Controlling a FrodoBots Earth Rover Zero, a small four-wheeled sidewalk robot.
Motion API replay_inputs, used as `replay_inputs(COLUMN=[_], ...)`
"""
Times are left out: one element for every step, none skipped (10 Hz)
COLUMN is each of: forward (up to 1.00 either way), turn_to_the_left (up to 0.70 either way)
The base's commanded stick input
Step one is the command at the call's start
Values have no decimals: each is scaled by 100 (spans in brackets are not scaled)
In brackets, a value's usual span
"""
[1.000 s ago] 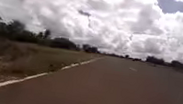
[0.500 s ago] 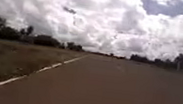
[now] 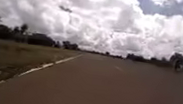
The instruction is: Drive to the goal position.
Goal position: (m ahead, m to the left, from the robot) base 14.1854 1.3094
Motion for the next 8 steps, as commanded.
replay_inputs(forward=[100, 100, 100, 100, 100, 100, 100, 100], turn_to_the_left=[0, 0, 0, 0, 0, -9, -20, -31])
